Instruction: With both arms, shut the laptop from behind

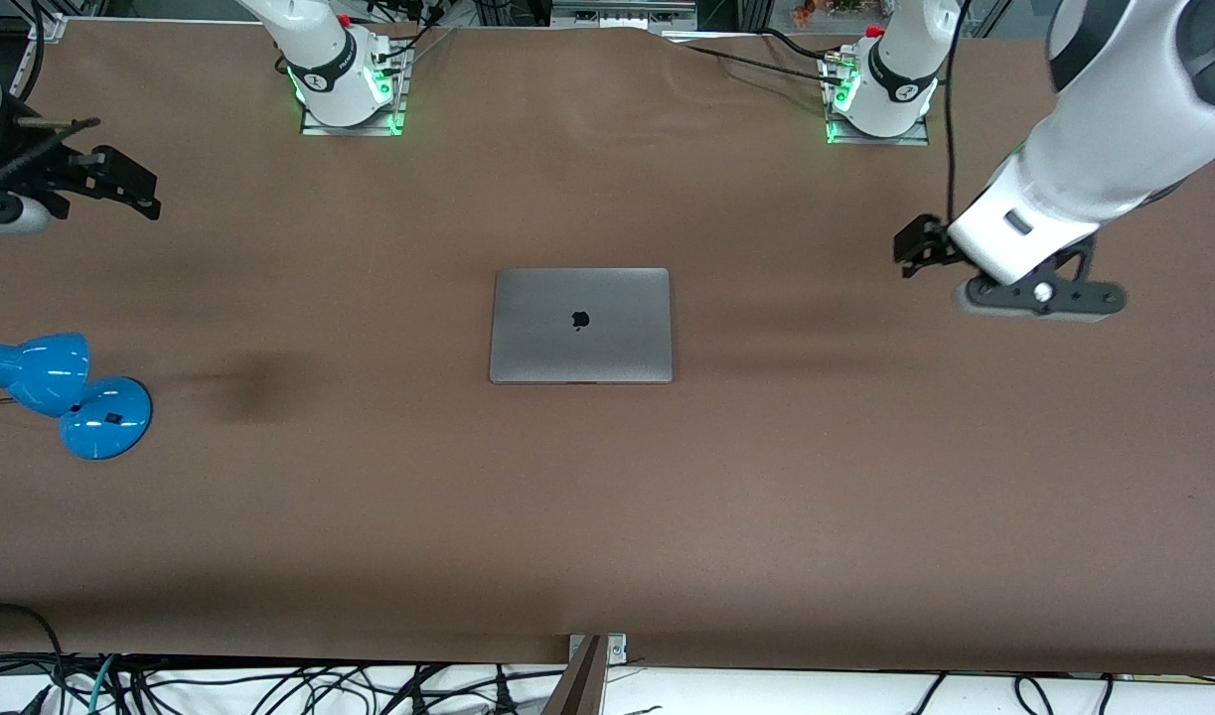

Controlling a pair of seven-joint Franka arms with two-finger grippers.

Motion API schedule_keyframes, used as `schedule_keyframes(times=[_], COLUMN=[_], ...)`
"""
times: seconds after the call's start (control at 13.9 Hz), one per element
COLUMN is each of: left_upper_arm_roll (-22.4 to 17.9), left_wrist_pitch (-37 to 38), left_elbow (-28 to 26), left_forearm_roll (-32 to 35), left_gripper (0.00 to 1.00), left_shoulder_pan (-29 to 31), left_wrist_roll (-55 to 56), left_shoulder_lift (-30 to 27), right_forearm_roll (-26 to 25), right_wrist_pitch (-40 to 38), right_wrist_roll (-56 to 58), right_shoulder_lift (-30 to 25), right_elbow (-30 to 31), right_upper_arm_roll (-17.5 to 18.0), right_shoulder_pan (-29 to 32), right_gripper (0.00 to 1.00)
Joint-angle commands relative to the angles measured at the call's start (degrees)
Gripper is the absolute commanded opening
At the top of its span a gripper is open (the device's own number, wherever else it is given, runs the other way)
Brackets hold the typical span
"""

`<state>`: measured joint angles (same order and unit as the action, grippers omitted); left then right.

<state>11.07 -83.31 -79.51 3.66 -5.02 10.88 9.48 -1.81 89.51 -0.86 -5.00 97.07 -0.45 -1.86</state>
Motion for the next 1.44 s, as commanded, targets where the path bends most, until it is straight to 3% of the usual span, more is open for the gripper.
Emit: schedule_keyframes(times=[0.0, 0.22, 0.5, 0.65, 1.08, 1.36], left_upper_arm_roll=[-2.28, -3.59, -8.34, -8.52, -8.52, -8.35], left_wrist_pitch=[-0.98, 0.86, 1.22, 1.22, -0.36, -6.15], left_elbow=[-8.01, -8.73, -6.19, -5.3, -7.93, -14.96], left_forearm_roll=[0.21, 1.08, 1.08, 1.08, 0.56, 0.29], left_gripper=[1.0, 1.0, 1.0, 1.0, 1.0, 1.0], left_shoulder_pan=[-1.65, -2.27, -2.27, -2.19, -2.1, -2.1], left_wrist_roll=[-3.5, -3.59, -3.59, -3.67, -3.59, -3.59], left_shoulder_lift=[-8.23, -10.62, -10.37, -10.01, -11.24, -14.93], right_forearm_roll=[1.11, 1.19, 1.45, 1.54, 1.72, 1.72], right_wrist_pitch=[2.17, 2.16, 2.16, 2.16, 1.9, 1.81], right_wrist_roll=[0.07, -0.11, -0.2, -0.19, -0.11, -0.2], right_shoulder_lift=[-1.16, -0.98, 0.07, 0.86, 0.95, 0.95], right_elbow=[3.56, 3.3, 2.51, 2.25, 1.81, 1.81], right_upper_arm_roll=[-1.22, -1.22, -0.96, -0.96, -0.87, -0.87], right_shoulder_pan=[0.45, 0.98, 0.54, 0.37, 0.28, 0.28], right_gripper=[1.0, 1.0, 1.0, 1.0, 1.0, 1.0])
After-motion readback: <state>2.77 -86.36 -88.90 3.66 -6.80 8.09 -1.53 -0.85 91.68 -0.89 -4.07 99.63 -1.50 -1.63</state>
